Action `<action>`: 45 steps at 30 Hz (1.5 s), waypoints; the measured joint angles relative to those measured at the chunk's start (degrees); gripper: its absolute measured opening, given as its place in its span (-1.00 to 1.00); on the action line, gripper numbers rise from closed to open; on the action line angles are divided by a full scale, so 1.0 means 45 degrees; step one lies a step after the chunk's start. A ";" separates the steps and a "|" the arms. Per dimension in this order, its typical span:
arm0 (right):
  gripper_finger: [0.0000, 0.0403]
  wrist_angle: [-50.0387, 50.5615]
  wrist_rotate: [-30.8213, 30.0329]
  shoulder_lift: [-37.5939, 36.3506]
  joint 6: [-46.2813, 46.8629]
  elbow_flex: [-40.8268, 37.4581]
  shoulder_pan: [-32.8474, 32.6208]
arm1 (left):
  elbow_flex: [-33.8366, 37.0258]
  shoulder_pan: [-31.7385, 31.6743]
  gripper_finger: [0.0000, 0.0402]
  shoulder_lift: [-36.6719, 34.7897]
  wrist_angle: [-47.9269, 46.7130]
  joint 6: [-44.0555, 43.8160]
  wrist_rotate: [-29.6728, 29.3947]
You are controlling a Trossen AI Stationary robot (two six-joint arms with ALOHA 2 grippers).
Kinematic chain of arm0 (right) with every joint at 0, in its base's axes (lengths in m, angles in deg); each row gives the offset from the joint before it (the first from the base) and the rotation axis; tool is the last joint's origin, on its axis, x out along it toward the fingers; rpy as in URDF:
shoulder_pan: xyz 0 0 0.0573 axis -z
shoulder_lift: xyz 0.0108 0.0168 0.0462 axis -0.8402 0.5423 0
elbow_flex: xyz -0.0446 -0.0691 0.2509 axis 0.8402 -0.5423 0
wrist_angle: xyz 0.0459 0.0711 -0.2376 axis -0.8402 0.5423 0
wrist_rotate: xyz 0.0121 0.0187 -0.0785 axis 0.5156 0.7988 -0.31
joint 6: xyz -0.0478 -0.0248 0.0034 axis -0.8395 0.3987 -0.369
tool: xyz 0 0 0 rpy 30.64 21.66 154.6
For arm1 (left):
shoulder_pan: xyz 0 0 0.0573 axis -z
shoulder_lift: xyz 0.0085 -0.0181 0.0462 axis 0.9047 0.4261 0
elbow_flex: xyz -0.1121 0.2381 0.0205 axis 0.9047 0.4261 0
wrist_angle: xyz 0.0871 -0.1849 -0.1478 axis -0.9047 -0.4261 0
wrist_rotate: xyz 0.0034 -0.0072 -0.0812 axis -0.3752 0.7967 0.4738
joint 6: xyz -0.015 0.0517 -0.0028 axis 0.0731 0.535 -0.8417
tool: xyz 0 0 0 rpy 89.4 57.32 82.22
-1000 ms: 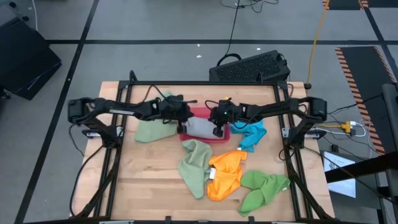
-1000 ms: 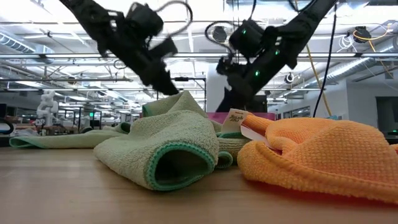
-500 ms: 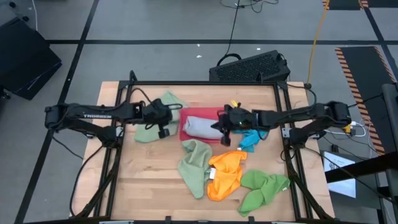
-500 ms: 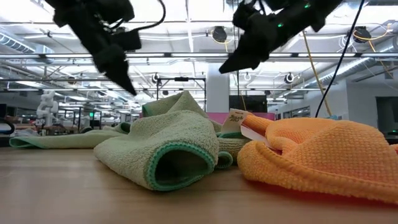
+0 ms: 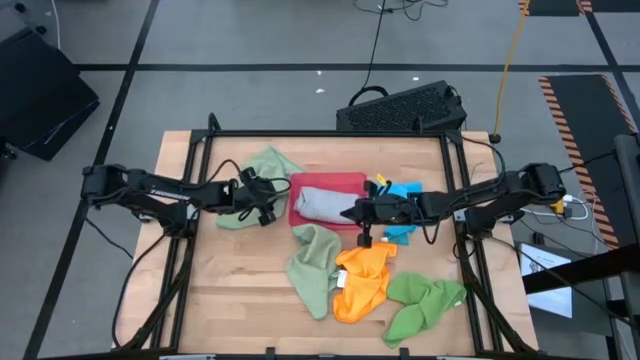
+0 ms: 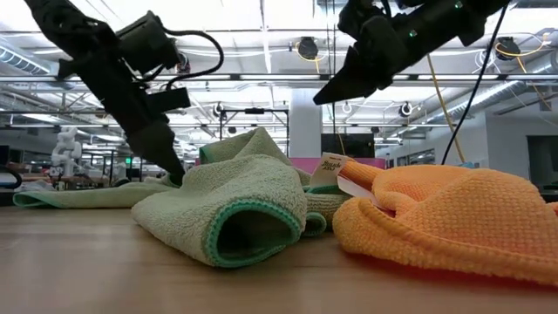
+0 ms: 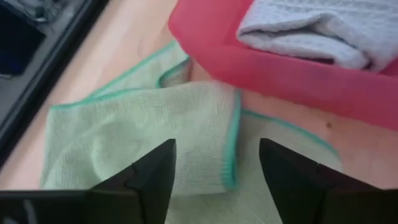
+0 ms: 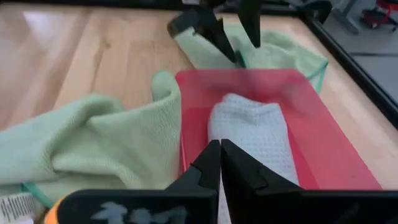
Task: Fold microfiber towels
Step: Fold the light green microfiber cloth
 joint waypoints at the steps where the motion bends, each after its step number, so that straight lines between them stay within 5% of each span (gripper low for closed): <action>1: -0.98 -0.0347 0.0000 0.0000 0.0009 -0.0119 0.0002 | 0.0008 -0.0068 0.16 0.0136 0.0225 0.0194 -0.0015; 5: -0.98 -0.1706 -0.0249 0.0010 -0.0021 -0.0665 0.0026 | 0.0043 -0.0445 -0.07 0.0503 0.0350 0.0946 0.0030; 13: -0.98 -0.3468 -0.0976 0.0005 0.0077 -0.1039 0.0036 | 0.0032 -0.1022 -0.92 0.0516 0.0606 0.1722 0.0175; 27: -0.98 -0.4068 -0.0976 0.1170 0.2345 -0.1039 -0.0715 | 0.0018 0.1899 -0.95 -0.4056 -0.0255 0.0041 0.0578; 37: -0.96 -0.5827 -0.1089 0.2035 0.2239 -0.1034 -0.1563 | 0.0018 0.5178 -0.97 -0.6105 -0.1378 -0.1990 -0.2035; 45: -0.46 -0.6765 -0.2025 0.2035 0.1646 -0.1034 -0.1465 | 0.0018 0.7019 -0.95 -0.6012 -0.0749 -0.2542 -0.2858</action>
